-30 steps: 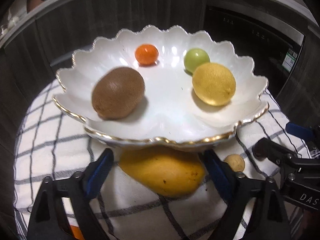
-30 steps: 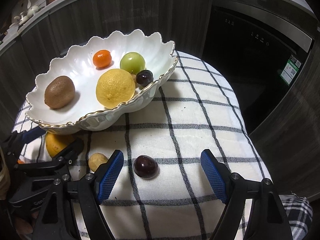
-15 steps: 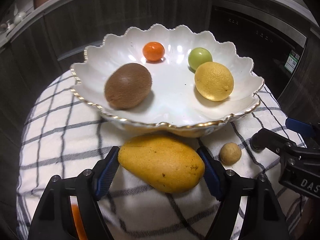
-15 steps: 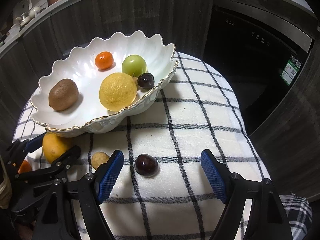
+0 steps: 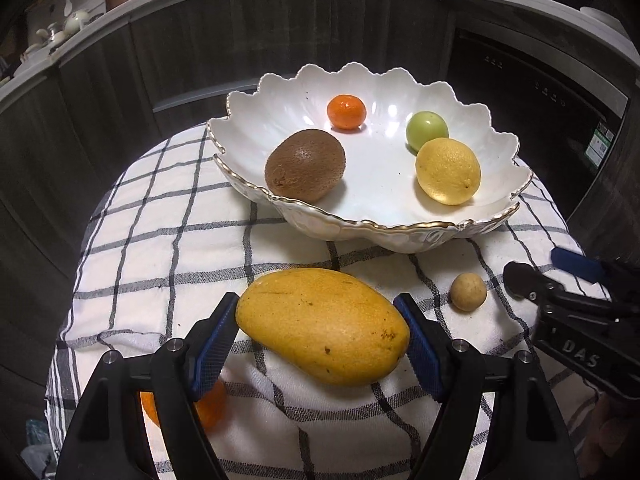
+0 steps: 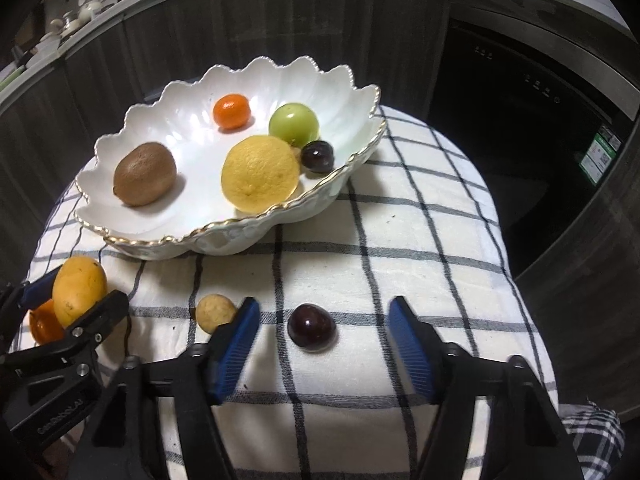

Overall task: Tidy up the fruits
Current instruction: 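Grasp the yellow mango with the left tool while the right tool grasps the second dark plum, then lower the mango and plum into the white bowl and open both tools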

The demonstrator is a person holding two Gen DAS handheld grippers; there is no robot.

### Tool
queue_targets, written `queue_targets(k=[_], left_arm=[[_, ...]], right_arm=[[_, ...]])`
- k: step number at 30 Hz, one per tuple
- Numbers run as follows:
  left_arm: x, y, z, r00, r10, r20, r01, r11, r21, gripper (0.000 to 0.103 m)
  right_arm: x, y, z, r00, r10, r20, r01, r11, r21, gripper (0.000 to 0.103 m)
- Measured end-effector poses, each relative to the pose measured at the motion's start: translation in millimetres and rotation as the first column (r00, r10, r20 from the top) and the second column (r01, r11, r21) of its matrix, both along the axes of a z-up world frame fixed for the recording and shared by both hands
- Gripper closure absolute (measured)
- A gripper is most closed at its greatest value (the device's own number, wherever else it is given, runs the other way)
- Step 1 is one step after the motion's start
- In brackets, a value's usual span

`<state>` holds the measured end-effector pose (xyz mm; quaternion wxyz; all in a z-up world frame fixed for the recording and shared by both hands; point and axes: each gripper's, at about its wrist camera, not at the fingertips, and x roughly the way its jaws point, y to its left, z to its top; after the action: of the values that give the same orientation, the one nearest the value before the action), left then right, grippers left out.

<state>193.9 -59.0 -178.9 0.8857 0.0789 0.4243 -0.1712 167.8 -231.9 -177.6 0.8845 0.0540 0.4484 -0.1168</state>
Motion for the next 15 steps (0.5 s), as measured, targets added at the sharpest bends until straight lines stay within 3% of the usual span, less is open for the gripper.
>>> queue_targets(k=[7,15], left_arm=[[0.9,4.7,2.6,1.0,0.014,0.0,-0.014,1.0,-0.009,0.026],[-1.5,3.9,9.4,1.0,0.008,0.014,-0.008,1.0,-0.01,0.026]], right_arm=[[5.0,4.4,-13.5,0.999,0.025,-0.043,-0.024,1.0,0.007,0.071],[-0.9,5.3,-7.4,0.999,0.043,-0.029,-0.043,0.999,0.022,0.074]])
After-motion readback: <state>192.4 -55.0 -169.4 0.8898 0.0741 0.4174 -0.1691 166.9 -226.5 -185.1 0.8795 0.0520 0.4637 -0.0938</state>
